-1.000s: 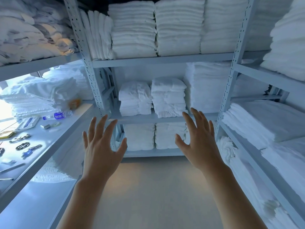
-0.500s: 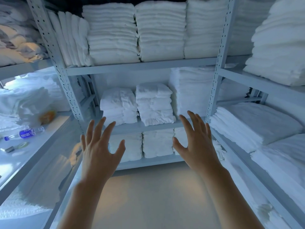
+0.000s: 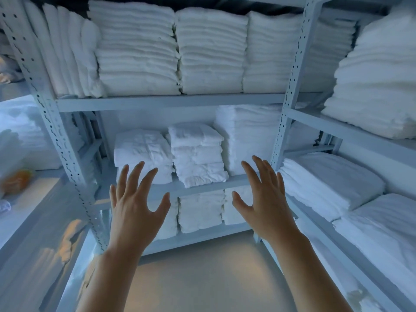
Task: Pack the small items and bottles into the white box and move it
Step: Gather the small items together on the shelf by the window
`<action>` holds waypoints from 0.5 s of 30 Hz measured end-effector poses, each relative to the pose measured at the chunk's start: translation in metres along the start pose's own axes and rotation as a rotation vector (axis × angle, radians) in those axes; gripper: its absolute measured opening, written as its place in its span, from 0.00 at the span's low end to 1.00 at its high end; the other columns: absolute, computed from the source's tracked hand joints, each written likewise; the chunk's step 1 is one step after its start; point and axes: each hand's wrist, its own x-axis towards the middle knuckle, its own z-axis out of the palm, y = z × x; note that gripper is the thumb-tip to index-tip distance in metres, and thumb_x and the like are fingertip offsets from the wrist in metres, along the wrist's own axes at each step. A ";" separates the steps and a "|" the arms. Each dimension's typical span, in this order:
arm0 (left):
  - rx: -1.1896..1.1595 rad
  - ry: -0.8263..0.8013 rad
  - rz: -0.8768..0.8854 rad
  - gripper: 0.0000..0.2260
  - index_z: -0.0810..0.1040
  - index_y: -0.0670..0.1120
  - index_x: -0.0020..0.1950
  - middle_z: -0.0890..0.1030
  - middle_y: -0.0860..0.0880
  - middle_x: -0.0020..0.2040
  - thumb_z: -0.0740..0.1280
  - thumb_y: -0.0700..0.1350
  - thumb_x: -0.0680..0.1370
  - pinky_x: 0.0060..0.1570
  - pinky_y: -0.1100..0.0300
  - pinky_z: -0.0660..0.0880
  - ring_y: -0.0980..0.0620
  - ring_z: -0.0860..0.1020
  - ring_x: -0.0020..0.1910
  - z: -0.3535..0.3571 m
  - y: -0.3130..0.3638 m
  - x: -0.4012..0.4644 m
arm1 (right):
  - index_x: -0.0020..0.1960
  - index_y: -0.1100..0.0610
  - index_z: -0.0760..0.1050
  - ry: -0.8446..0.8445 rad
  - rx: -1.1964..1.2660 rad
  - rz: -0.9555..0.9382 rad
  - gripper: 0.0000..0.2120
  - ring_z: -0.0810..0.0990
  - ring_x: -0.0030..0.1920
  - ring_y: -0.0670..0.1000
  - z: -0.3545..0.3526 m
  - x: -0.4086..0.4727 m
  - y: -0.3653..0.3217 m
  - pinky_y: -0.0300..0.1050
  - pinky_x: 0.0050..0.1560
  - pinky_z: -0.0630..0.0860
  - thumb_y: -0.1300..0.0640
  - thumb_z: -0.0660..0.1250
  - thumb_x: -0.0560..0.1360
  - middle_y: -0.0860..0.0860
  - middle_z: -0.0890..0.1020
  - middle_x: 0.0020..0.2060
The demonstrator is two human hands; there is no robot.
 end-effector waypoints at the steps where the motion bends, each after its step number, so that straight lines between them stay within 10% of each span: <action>1: -0.009 0.002 -0.005 0.27 0.70 0.53 0.75 0.63 0.51 0.80 0.71 0.55 0.77 0.74 0.30 0.58 0.46 0.51 0.83 0.000 -0.010 0.006 | 0.81 0.47 0.55 -0.002 -0.002 -0.001 0.35 0.48 0.83 0.54 0.005 0.007 -0.007 0.63 0.81 0.50 0.35 0.53 0.78 0.49 0.52 0.83; 15: 0.011 0.057 -0.132 0.27 0.71 0.52 0.75 0.64 0.49 0.79 0.65 0.59 0.77 0.75 0.31 0.58 0.45 0.53 0.82 -0.009 -0.149 0.041 | 0.81 0.49 0.58 -0.034 0.046 -0.080 0.34 0.52 0.82 0.54 0.096 0.093 -0.098 0.65 0.80 0.53 0.39 0.62 0.79 0.49 0.55 0.82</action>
